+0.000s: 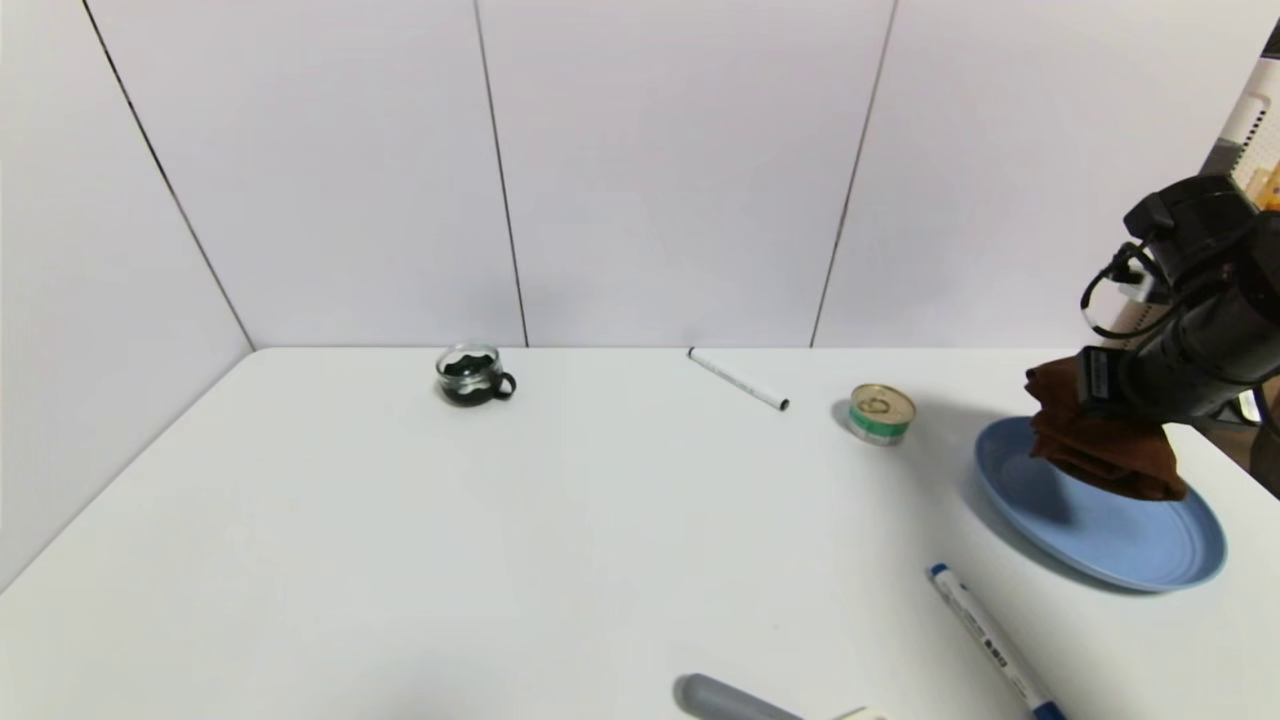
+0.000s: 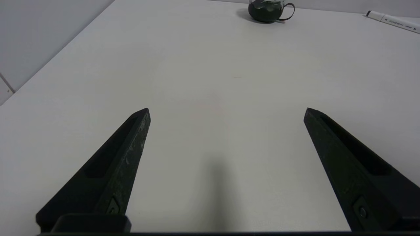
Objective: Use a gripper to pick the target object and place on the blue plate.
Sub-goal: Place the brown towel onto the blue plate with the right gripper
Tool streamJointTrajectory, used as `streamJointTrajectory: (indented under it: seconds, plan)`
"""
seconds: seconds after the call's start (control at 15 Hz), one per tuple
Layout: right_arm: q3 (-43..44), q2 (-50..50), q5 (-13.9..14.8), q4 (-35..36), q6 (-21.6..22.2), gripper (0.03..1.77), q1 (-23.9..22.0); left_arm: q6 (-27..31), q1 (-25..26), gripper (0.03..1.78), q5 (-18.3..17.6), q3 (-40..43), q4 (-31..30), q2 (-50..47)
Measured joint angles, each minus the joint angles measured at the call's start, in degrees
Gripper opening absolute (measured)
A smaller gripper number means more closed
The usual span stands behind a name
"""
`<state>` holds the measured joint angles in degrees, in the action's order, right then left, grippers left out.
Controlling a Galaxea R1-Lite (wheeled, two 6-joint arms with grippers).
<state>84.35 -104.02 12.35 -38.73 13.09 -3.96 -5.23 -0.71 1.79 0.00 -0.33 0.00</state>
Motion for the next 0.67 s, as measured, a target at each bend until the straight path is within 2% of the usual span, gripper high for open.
streamJointTrajectory:
  seconds: [0.07,0.33,0.67]
  plan:
    - [-0.41,-0.41,0.05,0.72,0.0,0.29,-0.37,0.0,0.0,1.69,0.02,0.0,0.02,0.0]
    - [-2.55,-0.89,0.07,2.9,-2.12,0.83,-1.93,0.0,0.0,1.69,0.02,0.0,0.0,0.0]
    - [-7.78,2.34,-0.22,3.16,-3.82,1.25,-2.89,0.0,0.0,1.69,0.02,0.0,0.0,0.0]
